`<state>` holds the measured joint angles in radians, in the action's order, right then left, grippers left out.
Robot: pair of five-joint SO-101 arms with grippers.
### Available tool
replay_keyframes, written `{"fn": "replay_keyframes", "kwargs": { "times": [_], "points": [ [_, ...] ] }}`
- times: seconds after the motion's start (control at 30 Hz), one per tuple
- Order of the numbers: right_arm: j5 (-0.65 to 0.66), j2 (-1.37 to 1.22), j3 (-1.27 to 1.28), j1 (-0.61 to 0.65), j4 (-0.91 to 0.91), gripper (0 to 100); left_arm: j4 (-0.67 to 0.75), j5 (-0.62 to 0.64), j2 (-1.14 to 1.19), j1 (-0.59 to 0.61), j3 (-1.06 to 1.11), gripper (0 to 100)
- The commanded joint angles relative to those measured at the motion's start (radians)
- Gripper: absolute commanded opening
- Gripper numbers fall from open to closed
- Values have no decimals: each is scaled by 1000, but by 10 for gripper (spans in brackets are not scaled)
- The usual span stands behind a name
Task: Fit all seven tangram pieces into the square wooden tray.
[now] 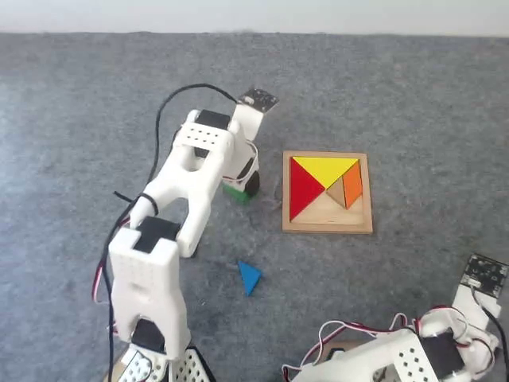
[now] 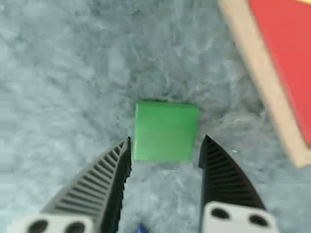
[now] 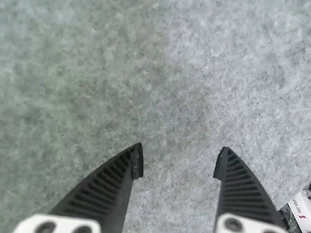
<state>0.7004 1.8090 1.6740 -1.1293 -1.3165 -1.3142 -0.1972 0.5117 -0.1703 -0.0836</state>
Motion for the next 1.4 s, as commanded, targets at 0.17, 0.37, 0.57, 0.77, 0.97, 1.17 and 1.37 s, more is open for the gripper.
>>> {"fn": "replay_keyframes", "kwargs": {
  "times": [0.17, 0.37, 0.57, 0.77, 0.97, 1.17, 1.37],
  "points": [
    [15, 5, 11, -8, -25, 248, -37, -54, 181, 11, -186, 250],
    [15, 5, 11, -8, -25, 248, -135, -49, 233, -34, -246, 92],
    [15, 5, 11, -8, -25, 248, -184, -41, 187, -112, -246, 13],
    [15, 5, 11, -8, -25, 248, -230, -20, 72, -173, -248, 13],
    [15, 5, 11, -8, -25, 248, -229, -20, 107, -173, -220, 15],
    [15, 5, 11, -8, -25, 248, -183, -12, 198, -164, -214, 74],
    [15, 5, 11, -8, -25, 248, -170, -15, 212, -167, -216, 97]
  ]
}}
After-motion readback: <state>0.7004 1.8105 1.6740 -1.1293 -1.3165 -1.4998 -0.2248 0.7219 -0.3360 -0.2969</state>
